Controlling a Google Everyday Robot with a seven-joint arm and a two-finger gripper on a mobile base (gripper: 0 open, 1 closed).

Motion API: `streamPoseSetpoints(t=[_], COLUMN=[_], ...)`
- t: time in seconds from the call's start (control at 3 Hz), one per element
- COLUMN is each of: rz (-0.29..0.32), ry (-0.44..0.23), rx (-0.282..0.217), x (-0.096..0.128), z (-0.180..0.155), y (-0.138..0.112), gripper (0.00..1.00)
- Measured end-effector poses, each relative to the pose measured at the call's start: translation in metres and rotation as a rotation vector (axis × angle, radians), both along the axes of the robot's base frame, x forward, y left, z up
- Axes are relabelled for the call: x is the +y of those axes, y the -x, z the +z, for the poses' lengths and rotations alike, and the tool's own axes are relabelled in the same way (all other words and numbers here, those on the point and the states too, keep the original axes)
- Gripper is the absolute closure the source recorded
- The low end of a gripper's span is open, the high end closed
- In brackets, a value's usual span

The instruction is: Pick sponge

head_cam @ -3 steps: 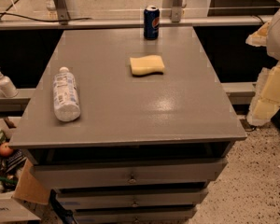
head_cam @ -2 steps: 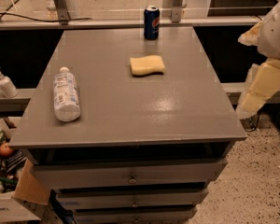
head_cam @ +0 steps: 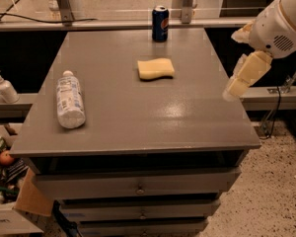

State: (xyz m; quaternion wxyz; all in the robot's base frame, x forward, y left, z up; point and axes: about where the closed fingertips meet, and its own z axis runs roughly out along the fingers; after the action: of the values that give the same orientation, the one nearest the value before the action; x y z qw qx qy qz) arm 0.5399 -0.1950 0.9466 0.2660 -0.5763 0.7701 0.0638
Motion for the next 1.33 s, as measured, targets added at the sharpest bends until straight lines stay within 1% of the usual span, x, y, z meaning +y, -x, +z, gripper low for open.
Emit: streamPoseSetpoints(t=[0.33,0.67,1.0,1.33], rz=[0.031,0.063,0.063,0.049], ry=[-0.064,-0.123,-0.123,-0.152], rx=[-0.005,0.002,0.002,0.004], x=[0.017,0.042,0.042,0.047], z=[-0.011,-0.025,-0.025,-0.035], y=[-0.034,-0.064,-0.064,-0.073], gripper=[0.00,0.00,0.00,0.00])
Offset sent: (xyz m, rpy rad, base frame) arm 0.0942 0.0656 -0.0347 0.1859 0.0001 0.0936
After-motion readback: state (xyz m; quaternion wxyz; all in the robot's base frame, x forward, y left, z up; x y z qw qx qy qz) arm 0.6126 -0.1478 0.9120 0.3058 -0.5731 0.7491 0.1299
